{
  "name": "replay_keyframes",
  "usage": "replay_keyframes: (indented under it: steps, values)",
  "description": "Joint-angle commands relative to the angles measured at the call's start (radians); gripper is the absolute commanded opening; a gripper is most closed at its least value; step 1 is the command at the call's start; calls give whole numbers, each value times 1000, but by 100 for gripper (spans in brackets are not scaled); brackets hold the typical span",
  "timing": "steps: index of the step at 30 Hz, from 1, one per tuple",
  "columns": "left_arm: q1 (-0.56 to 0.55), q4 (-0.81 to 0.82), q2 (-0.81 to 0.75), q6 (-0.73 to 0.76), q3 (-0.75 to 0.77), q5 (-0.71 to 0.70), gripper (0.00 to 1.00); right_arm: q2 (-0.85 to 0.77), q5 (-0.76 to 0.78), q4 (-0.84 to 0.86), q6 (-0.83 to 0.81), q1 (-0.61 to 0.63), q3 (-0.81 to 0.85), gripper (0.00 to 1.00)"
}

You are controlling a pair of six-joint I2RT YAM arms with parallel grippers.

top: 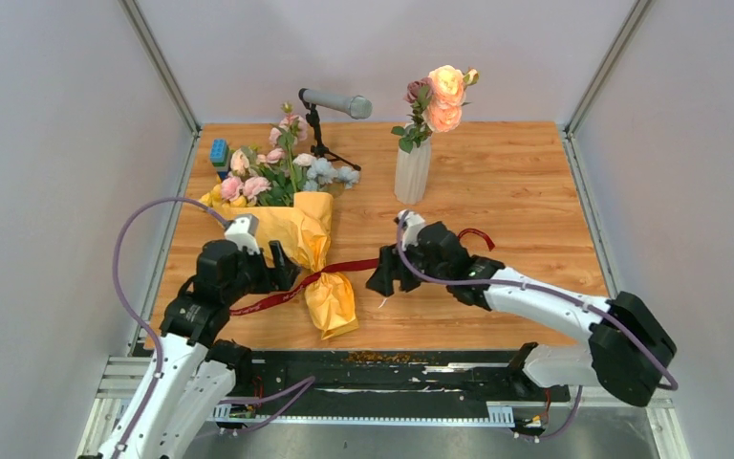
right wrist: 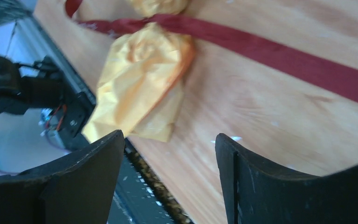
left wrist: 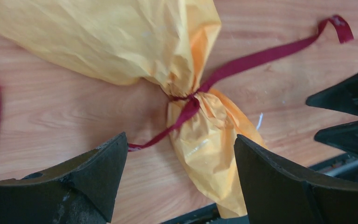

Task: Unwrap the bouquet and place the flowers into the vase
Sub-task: Untie the ribbon from the wrapping paper.

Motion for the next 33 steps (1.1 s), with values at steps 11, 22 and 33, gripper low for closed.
replay_keyframes:
  steps: [11, 22, 33]
  values:
    - [-235, 269, -13, -309, -258, -41, 93, 310, -92, 262, 139, 259, 106, 54]
    - [-235, 320, 74, -245, -262, 0, 95, 484, -68, 315, 157, 301, 53, 0]
    - [-257, 397, 10, -406, -415, -27, 91, 530, -43, 342, 170, 314, 34, 0]
